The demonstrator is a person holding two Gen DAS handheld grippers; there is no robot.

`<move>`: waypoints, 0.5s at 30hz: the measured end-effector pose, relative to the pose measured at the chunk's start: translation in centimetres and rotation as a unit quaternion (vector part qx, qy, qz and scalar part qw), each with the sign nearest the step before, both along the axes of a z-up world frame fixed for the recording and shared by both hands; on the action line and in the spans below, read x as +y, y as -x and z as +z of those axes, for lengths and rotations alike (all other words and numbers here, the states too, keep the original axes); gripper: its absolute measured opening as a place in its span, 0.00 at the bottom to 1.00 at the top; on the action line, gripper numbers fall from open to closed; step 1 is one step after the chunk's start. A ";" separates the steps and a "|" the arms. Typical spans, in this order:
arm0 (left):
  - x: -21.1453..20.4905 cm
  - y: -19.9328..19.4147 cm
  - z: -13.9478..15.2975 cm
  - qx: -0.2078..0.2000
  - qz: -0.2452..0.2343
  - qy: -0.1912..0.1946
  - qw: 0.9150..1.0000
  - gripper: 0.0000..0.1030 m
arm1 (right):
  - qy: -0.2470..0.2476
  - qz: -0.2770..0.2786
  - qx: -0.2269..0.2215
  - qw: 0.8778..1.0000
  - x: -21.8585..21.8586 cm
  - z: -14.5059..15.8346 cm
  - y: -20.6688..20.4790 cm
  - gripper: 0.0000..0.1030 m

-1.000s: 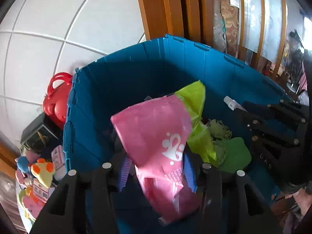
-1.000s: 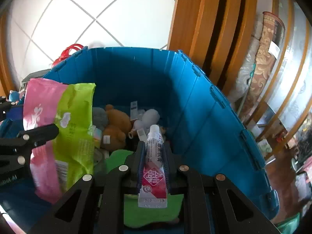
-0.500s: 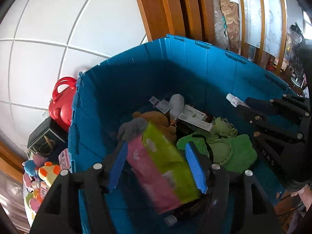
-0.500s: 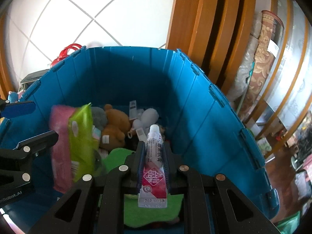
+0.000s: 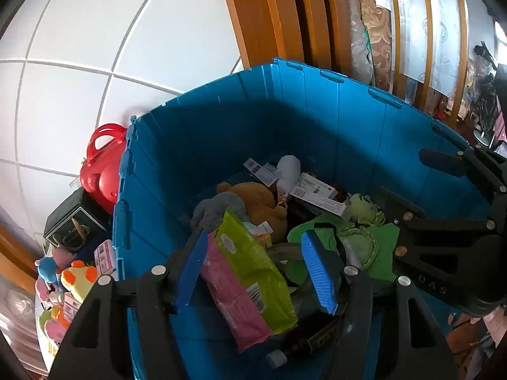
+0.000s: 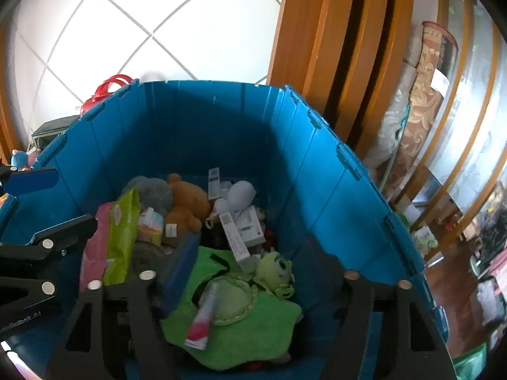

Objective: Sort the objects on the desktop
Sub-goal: 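Open both tools to drop the wipes pack and toothpaste into the crate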

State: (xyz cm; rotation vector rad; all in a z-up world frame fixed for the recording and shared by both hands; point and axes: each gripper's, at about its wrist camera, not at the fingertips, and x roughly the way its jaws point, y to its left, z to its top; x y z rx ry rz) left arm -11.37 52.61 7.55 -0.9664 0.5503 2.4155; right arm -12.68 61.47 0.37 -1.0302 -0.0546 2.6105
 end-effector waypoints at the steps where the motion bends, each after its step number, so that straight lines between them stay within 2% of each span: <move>1: 0.0 0.0 0.0 0.000 0.001 -0.001 1.000 0.59 | 0.001 -0.001 0.000 1.000 0.1 0.0 0.0 0.69; 3: -0.1 0.0 0.0 0.000 0.002 -0.003 1.000 0.59 | 0.005 -0.003 0.002 1.000 0.2 0.0 0.0 0.70; 8: -0.2 0.0 0.1 0.001 0.004 -0.009 1.000 0.59 | 0.006 -0.007 0.006 1.000 0.3 0.1 -0.1 0.95; 15: -1.3 -0.5 0.8 0.016 0.011 -0.040 0.999 0.59 | 0.021 -0.011 0.016 1.000 0.7 0.2 -0.2 0.97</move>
